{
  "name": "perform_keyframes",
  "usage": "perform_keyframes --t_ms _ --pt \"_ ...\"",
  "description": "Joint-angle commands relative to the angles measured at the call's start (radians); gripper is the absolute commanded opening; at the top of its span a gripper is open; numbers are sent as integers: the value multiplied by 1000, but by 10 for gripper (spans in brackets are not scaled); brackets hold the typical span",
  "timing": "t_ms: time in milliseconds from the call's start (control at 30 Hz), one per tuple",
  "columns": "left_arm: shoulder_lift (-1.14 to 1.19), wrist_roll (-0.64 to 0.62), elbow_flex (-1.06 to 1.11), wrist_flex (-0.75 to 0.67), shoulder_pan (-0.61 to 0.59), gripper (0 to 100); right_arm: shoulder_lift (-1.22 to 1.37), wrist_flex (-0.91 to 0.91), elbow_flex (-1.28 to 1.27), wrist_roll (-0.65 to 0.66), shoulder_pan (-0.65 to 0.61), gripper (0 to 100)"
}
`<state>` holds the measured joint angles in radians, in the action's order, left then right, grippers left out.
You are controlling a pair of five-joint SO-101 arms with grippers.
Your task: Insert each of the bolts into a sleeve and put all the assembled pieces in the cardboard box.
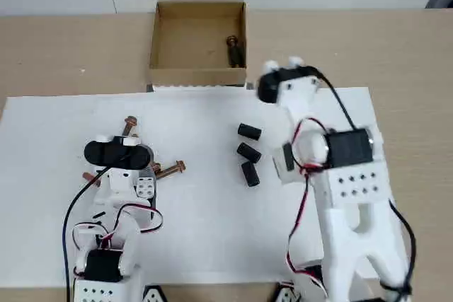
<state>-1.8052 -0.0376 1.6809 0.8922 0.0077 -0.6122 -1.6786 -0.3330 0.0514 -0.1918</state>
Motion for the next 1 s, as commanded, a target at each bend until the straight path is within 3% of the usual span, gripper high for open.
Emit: perform_keyframes --t_ms 0,233,467,700,967 --pt "-9 3 -10 17 -3 6 -128 -7 -31 -81 97 9" --pt "-6 8 -136 127 -5 8 -334 1 -138 -89 295 3" --pt "31 74 -275 229 -6 8 -432 73 -262 -87 414 3" --pt "330 89 -498 236 -95 8 -450 116 -275 -87 418 3" --pt "750 89 -751 236 -106 8 -452 177 -313 -92 418 3"
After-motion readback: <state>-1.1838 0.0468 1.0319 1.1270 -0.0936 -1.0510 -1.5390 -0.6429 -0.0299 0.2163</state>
